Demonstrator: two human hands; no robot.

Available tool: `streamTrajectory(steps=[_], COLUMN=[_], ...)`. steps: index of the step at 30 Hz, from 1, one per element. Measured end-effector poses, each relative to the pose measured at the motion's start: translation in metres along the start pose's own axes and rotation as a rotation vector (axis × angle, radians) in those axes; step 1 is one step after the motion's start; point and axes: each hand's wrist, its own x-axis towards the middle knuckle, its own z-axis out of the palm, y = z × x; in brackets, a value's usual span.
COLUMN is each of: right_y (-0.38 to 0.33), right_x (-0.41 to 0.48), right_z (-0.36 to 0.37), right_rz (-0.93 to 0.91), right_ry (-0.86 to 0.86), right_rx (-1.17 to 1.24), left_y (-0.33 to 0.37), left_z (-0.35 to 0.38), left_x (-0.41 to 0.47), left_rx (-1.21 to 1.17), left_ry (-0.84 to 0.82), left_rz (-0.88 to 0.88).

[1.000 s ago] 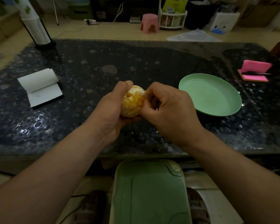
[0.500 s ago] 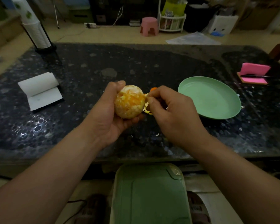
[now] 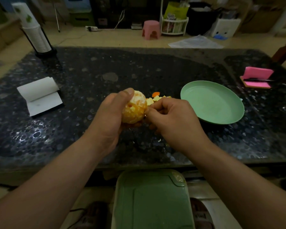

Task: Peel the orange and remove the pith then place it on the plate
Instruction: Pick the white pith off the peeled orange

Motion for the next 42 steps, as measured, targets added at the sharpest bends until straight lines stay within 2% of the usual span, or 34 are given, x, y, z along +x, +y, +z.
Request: streamTrajectory(steps=[14,24,33,42], right_y=[0.0,-0.005,-0.004,0.001], right_x=[-0.001,-0.003,0.001,0.002], right_z=[0.005,-0.001,0.001,0.005], right_rz=[0.017,0.164,0.118,0.05], right_ry=[0.06,-0.066,-0.057,0.0], right_rx=[0.044,0.267,0.028,-0.001], left_y=[-0.002,0.003,-0.008,-0.008], left_z=[0.002,-0.002,-0.006,-0.001], left_x=[0.0,0.001,0.003,0.001], left_rx=[-0.011,-0.048,0.136,0.173], left_ry=[0.012,0.028,0.026,0.013], left_rz=[-0.012,-0.022,0.127,0.16])
